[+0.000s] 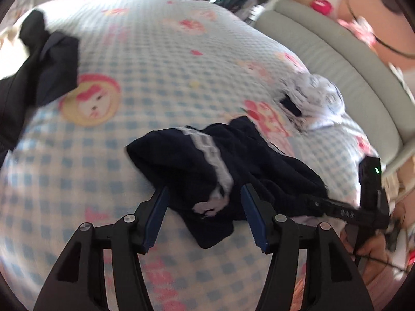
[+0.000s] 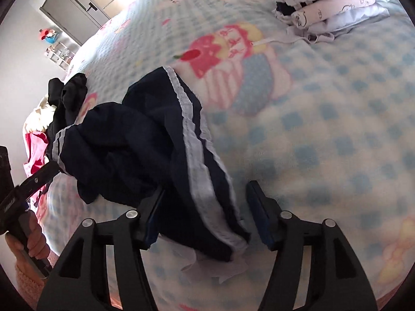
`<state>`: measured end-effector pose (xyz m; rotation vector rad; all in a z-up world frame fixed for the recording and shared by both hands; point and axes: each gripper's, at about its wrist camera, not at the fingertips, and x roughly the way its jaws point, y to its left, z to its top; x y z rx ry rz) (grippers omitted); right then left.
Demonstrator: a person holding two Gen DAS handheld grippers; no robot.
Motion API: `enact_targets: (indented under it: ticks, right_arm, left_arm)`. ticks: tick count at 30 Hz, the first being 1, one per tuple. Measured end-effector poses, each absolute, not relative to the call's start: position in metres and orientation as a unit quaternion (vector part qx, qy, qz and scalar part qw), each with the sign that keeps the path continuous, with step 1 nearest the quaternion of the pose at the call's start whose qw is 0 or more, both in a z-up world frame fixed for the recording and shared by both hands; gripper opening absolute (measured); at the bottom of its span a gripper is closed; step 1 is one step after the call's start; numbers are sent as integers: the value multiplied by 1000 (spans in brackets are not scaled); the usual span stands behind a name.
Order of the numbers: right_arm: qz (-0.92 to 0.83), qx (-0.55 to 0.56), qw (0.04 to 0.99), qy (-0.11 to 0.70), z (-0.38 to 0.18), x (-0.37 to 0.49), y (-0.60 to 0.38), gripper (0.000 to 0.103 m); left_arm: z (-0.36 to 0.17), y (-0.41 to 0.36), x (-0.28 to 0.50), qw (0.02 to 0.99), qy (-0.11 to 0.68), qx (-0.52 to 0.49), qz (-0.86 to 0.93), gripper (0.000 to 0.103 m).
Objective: Fold clothes
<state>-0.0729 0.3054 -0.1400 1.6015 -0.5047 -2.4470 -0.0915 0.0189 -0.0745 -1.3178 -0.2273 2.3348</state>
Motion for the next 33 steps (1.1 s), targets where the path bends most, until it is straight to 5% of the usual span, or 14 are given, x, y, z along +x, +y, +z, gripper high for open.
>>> enact_targets:
  ticks: [3, 5, 12, 14, 17, 23, 28, 31, 33]
  right_arm:
    - [-821, 535, 94, -176, -138, -72, 305, 15]
    - [-821, 533, 100, -180, -136, -72, 305, 12]
    - [-820, 525, 117, -194, -131, -70, 305, 16]
    - [-820, 523, 122, -199, -130, -69, 305, 31]
    - [-817, 530, 119, -193, -136, -71, 301, 39]
    - [-811, 545, 114, -182, -148, -75, 294, 33]
    - [-805, 557, 109, -172, -158, -78, 289, 47]
    - [-806, 558, 110, -166, -159, -77, 284, 47]
    - [-812, 549, 125, -152, -149, -74, 278, 26]
  left_arm:
    - [-66, 33, -91, 252, -70, -473, 841, 58]
    - [-57, 37, -90, 281, -91, -450, 843, 58]
    - [-70, 37, -98, 236, -89, -448, 857, 58]
    - [-81, 35, -99, 225, -85, -463, 853, 58]
    - [-98, 31, -100, 208, -78, -484, 847, 58]
    - [-111, 14, -93, 203, -117, -493, 838, 54]
    - [-129, -1, -92, 194, -161, -516, 818, 54]
    - [-117, 3, -83, 206, -168, -489, 831, 30]
    - [-101, 5, -78, 199, -161, -467, 846, 22]
